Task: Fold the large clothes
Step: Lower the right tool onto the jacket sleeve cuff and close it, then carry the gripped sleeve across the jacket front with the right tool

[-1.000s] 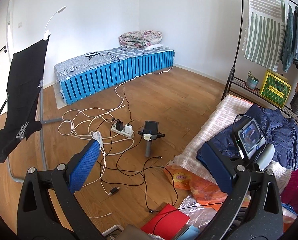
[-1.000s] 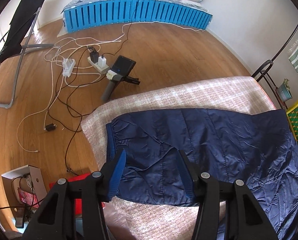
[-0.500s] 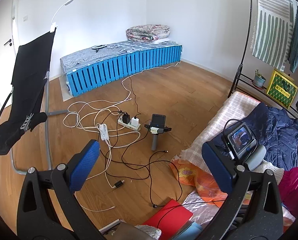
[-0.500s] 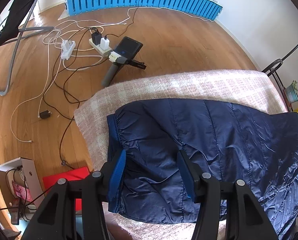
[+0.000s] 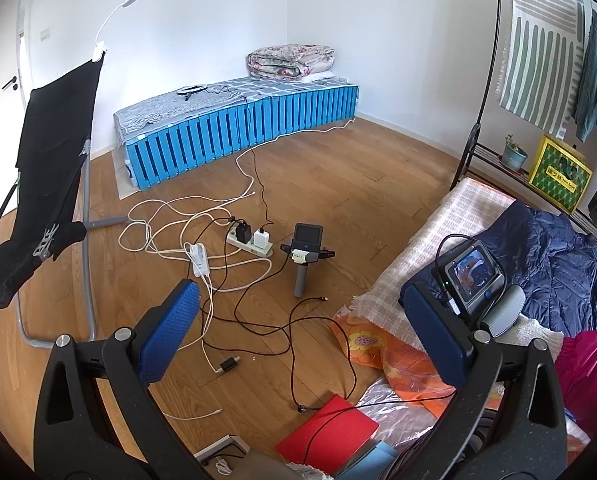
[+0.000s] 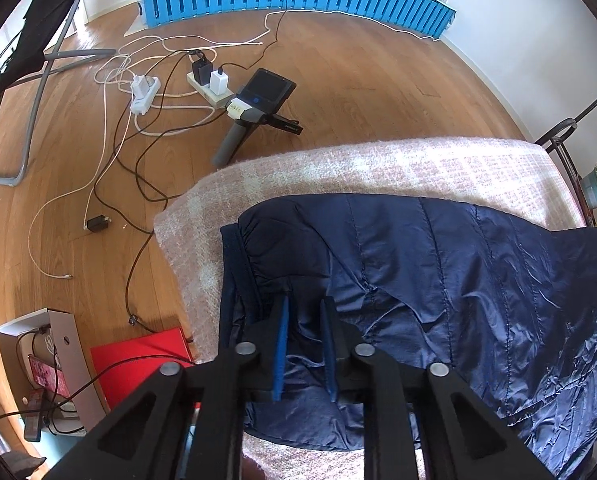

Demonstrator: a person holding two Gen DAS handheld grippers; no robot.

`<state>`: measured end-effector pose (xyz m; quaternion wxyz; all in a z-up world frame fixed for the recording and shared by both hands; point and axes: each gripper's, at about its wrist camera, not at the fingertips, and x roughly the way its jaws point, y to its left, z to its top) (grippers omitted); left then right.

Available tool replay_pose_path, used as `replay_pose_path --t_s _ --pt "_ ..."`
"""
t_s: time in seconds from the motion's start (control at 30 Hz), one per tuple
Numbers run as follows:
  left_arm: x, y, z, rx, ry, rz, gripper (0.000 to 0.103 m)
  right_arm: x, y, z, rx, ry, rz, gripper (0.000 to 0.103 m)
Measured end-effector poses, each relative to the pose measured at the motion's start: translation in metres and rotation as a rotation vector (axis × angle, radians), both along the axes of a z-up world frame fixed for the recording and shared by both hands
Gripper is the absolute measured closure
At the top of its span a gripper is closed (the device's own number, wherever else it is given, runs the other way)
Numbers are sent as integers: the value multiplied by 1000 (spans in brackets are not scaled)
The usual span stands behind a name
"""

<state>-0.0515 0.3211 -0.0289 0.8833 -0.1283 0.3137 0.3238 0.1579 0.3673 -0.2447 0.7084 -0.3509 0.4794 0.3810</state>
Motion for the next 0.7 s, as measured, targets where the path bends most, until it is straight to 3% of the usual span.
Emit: replay_pose_path --t_s 0.07,0.23,0.5,0.7 --pt "0 -3 1 5 -3 -5 0 7 -6 4 35 43 -35 102" --pt "1 -6 2 7 -4 -15 0 33 -33 17 158 163 -164 103" --pt "8 -15 0 7 4 -49 0 46 -56 35 249 198 -209 103" --pt "8 -17 2 13 3 -44 0 50 -49 26 258 240 -251 103"
